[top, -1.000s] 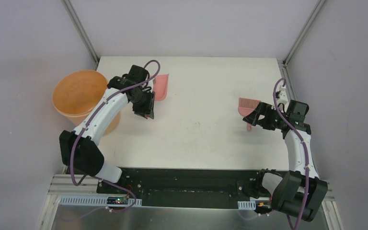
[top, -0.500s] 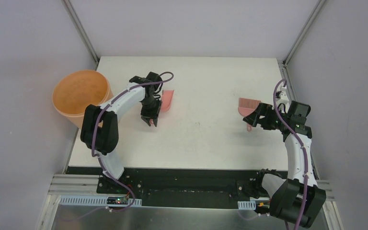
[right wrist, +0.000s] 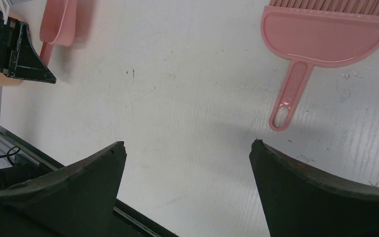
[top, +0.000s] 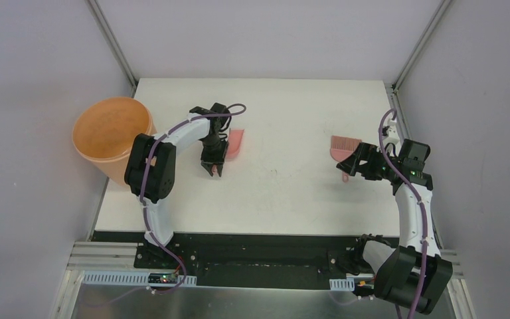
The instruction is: Sweep away the paper scraps from the table
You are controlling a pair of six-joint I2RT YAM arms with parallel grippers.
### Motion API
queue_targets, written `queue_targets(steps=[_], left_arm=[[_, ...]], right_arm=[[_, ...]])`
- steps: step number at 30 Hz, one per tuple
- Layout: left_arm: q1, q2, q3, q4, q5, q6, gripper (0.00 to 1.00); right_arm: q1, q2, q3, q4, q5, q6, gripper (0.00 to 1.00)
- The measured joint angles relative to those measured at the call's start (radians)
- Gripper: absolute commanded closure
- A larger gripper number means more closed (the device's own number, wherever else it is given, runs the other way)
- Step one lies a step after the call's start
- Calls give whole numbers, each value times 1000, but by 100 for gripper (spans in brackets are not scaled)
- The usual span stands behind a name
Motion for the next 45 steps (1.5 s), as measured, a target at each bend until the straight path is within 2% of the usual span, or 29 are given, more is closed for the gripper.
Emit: queue_targets(steps=[5,13,16,21,25,26,27,28,29,33,35,41,45], left_arm=[[0,-4,0,29,0,-3,63],[0,-5,-1,39,2,-3,63],[-3,-21,-3,38,0,-4,58],[-79,-161,-9,-22,-49,-11,53],[-146,-334,-6,-34,-97,-10,44],[-149,-382,-19,-6,-112,-4,41],[-147,-433,-47,36,-126,3,30],[-145,-486,-89,91,-140,13,6],[-141,-537,-140,151,-145,29,1],[-135,-749,-413,416,-177,73,1],[-135,-805,-498,495,-195,86,1],[-135,-806,-524,620,-233,97,1],[-135,-785,-524,638,-243,97,1]], right_arm=[[0,0,1,-1,0,-7,0],[0,6,2,-8,1,-13,0],[0,13,2,-8,2,-14,0],[0,21,11,-20,23,-9,0],[6,82,60,-43,61,1,0],[11,105,78,-55,66,2,0],[21,131,98,-69,69,3,0],[40,158,119,-81,71,3,0],[62,178,133,-87,73,2,0],[219,202,149,-86,142,2,0],[280,192,149,-66,180,10,0],[315,183,180,10,277,54,0],[315,179,186,87,318,98,0]])
